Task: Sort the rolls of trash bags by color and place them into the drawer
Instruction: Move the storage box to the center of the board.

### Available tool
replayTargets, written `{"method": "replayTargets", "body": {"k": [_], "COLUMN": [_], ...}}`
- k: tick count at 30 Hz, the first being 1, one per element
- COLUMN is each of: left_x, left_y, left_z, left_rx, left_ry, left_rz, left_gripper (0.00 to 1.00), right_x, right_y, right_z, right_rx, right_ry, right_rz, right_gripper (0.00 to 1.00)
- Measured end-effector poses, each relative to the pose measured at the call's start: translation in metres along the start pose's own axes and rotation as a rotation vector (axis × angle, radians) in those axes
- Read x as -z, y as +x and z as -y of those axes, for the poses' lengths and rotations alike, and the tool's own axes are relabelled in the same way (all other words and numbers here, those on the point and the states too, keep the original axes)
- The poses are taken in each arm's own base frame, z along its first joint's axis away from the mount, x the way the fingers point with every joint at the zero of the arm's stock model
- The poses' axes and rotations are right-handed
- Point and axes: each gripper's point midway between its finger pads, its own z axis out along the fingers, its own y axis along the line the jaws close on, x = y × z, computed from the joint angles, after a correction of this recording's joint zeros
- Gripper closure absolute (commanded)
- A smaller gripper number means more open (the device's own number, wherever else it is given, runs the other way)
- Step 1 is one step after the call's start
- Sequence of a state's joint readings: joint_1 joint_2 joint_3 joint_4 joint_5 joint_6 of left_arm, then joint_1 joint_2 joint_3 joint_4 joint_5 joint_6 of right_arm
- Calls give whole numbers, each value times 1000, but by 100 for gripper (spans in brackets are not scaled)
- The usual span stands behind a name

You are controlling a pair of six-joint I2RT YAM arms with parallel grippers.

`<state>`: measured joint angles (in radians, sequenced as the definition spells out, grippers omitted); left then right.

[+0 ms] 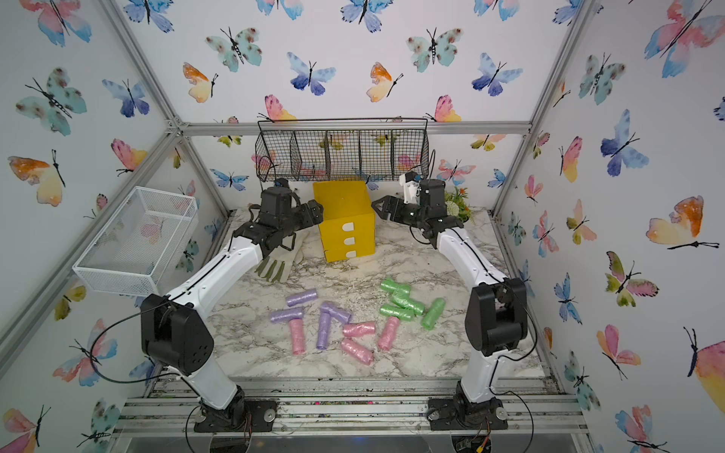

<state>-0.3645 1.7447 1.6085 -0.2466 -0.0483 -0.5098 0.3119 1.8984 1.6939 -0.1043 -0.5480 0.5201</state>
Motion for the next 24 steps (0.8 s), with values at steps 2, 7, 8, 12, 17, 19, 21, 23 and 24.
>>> {"method": "replayTargets", "body": {"k": [2,7,8,12,17,19,21,23,24], "left_x": [-8,-29,-33,-48,-62,-64,-65,-66,-66], "left_y": [-5,-5,-3,10,27,30,32,33,33], "left_z": [-1,5,6,4,3,3,3,0,0], "left_rx": [8,13,13,14,18,19,22,27,29], "left_ry": [6,38,45,54,69,75,82,84,85], "left_rz": [0,-24,-33,-77,-124,-134,-139,-144,-143], "left_gripper": [12,16,17,18,28,33,37,39,39], "right_x": [-18,-54,-61,-83,-87,-86,-85,-84,-84], "right_y": [-1,4,5,20,24,23,23,23,23], "right_z": [5,25,30,39,36,34,34,32,32], "right_rx": [0,-2,-2,5,2,5,10,15,17], "right_ry": [12,62,71,85,79,77,75,70,68], "right_rz": [-6,-24,-26,-70,-84,-84,-82,-80,-80], "right_gripper": [14,16,18,26,39,42,46,48,48]}}
